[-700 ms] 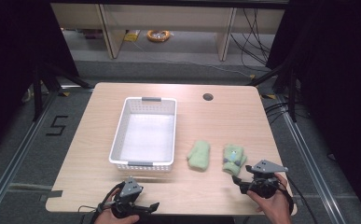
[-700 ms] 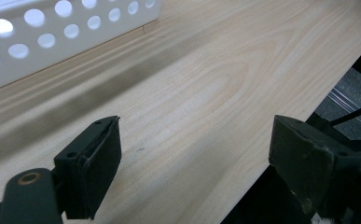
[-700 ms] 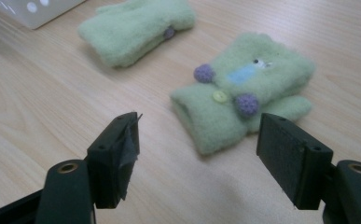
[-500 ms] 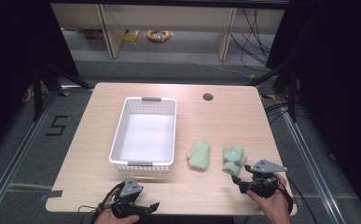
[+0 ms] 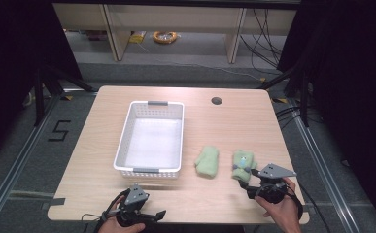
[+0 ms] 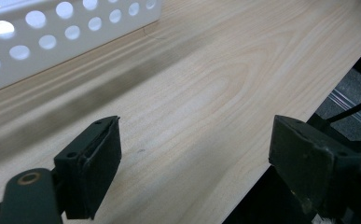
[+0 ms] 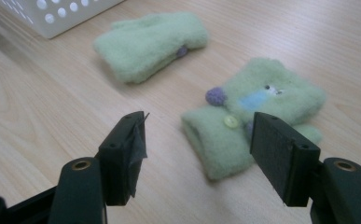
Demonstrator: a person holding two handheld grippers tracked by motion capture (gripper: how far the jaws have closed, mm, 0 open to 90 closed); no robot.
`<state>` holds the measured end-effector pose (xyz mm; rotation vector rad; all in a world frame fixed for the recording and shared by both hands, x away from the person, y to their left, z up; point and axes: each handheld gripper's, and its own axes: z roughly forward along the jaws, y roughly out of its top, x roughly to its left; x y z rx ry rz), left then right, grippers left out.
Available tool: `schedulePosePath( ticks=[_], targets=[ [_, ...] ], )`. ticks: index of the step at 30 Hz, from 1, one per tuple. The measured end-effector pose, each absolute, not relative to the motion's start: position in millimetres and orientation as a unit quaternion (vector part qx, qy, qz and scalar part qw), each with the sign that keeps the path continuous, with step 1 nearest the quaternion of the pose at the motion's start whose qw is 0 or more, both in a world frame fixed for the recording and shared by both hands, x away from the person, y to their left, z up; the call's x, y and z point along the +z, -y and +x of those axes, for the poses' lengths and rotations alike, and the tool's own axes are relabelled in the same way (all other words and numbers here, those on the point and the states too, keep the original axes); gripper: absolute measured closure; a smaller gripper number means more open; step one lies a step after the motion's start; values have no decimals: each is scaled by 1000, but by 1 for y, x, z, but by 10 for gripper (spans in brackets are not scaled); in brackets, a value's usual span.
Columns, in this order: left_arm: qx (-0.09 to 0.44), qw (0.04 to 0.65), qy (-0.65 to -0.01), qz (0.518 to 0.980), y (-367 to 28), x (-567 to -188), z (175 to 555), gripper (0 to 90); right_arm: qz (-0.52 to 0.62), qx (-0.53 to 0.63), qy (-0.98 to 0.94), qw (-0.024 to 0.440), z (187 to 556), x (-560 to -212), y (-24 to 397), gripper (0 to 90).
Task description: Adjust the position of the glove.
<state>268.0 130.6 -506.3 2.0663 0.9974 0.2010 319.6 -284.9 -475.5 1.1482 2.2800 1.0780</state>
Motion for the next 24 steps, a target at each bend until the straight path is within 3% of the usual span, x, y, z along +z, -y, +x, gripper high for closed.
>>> schedulePosePath(
  ticks=[14, 24],
  targets=[
    [78, 406, -397, 820, -131, -506, 269, 165, 381, 395, -817, 175, 333, -465, 264, 373],
    [77, 408, -398, 818, -132, -506, 269, 165, 339, 401, -834, 167, 365, -454, 238, 440]
  ],
)
